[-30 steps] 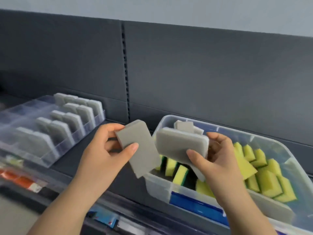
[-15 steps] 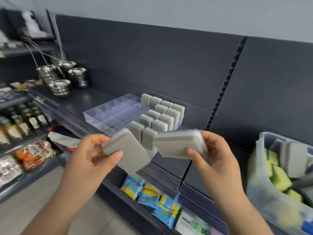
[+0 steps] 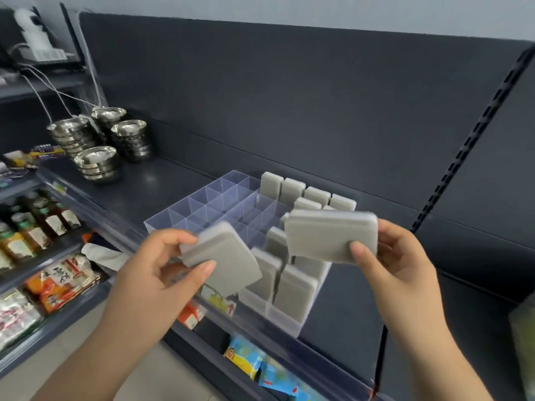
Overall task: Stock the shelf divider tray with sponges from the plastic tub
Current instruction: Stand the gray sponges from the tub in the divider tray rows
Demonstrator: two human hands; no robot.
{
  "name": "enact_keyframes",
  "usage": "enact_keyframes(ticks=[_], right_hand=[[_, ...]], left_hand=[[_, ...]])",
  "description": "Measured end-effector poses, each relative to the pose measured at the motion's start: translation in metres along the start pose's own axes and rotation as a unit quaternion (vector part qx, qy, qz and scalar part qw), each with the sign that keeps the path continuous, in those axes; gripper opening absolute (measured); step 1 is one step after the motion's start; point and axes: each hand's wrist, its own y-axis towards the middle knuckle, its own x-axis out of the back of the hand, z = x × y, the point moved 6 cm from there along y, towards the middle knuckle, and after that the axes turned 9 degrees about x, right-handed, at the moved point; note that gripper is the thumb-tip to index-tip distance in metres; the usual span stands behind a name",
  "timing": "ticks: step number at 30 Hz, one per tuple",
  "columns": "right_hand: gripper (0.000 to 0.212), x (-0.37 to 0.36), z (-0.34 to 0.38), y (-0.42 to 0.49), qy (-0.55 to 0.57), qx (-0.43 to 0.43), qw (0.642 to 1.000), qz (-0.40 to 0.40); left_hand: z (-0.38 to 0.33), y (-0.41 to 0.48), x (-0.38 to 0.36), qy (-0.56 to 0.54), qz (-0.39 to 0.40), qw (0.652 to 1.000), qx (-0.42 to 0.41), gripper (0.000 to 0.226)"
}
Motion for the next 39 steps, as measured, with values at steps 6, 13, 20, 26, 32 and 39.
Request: enact_keyframes(ticks=[6,13,20,26,32,39], right_hand=[[0.027,-0.040,-0.024,0.071,0.022,-0.012,1.000,-0.014],[0.029,-0.083,-0.043,0.126,-0.101,-0.008,0.994,0.036],[0.036,-0.126,-0.048,0.164,-0.305,0.008,0.947,0.099],[0.042,-0.161,-0.070,0.180,-0.457,-0.070,0.872,0.161],[0.040,-0.177,-0.094,0.189,-0.541,-0.141,0.811,0.172],[0.039,-0.183,-0.105,0.191,-0.601,-0.192,0.752,0.190]], left_hand=[[0.007,0.084,0.009,0.048,-0.014,0.999,-0.022,0.034],[0.046,0.144,0.014,0.020,-0.008,1.000,0.007,0.035],[0.082,0.218,0.004,-0.019,0.101,0.995,0.005,0.046],[0.089,0.276,-0.011,-0.010,0.209,0.977,-0.046,0.051],[0.099,0.311,-0.027,-0.035,0.298,0.952,-0.069,0.050],[0.110,0.333,-0.031,-0.044,0.331,0.940,-0.069,0.049]])
